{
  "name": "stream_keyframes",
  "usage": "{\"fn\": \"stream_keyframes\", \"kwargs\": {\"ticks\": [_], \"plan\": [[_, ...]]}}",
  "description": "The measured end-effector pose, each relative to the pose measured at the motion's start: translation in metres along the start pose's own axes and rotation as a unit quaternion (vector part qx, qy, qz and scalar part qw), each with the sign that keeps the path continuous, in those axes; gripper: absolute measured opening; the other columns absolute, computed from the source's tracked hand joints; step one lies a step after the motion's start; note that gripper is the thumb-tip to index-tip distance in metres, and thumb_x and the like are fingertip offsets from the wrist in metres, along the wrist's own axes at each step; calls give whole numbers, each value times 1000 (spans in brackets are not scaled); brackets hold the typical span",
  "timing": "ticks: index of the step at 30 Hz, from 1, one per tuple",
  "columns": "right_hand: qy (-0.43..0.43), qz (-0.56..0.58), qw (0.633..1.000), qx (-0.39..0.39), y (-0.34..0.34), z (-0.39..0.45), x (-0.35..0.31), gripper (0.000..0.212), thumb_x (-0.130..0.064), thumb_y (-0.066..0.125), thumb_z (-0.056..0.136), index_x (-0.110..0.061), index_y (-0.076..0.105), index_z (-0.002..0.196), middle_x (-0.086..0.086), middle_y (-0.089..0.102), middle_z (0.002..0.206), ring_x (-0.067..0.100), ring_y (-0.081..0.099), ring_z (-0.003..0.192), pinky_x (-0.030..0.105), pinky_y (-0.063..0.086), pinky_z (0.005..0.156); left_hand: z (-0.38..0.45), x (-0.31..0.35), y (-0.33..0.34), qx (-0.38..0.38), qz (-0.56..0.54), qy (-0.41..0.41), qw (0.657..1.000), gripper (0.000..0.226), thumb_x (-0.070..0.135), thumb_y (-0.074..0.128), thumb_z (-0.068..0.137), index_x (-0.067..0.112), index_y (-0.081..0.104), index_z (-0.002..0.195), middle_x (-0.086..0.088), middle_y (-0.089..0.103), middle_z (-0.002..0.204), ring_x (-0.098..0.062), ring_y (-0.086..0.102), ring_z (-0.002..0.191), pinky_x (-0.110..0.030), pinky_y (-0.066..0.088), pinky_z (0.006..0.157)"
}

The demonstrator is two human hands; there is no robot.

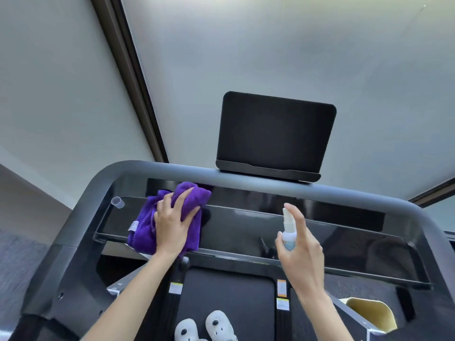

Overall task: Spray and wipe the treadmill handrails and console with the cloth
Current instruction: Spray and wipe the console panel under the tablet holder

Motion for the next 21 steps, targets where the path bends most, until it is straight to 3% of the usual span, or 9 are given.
{"fn": "stream_keyframes", "kwargs": {"ticks": [3,6,12,21], "plan": [[-13,-13,1000,-9,2,-9,-3,73,-5,68,83,-44,36,136,-9,58,82,19,53,58,30,45,54,-19,-3,-12,27,-63,-11,998,49,42,51,88,17,57,131,-13,54,116,-34,48,108,-51,39,91],[-3,-21,1000,-9,7,-17,-9,72,-7,66,84,-45,35,137,-6,61,86,23,53,57,34,50,54,-30,-4,-19,41,-95,-42,994,54,45,48,88,16,56,132,-16,52,116,-37,46,109,-51,40,91],[10,-39,999,1,19,-41,-30,71,-8,65,85,-45,30,134,0,55,75,26,51,54,38,50,52,-31,-8,-30,29,-152,-61,986,55,42,48,88,11,54,133,-20,50,120,-36,44,115,-36,31,97],[75,17,993,92,32,-56,-45,67,2,62,80,-38,39,129,-4,53,73,26,50,60,39,49,60,-34,-18,-35,22,-161,-55,985,54,44,48,89,14,55,133,-18,51,120,-30,41,117,-33,28,98]]}}
Point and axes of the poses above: each hand's wrist, its own z-axis towards the middle knuckle, its own y-axis out of the palm, x = y × z, the point moved 1 cm from there along z, towards the middle knuckle
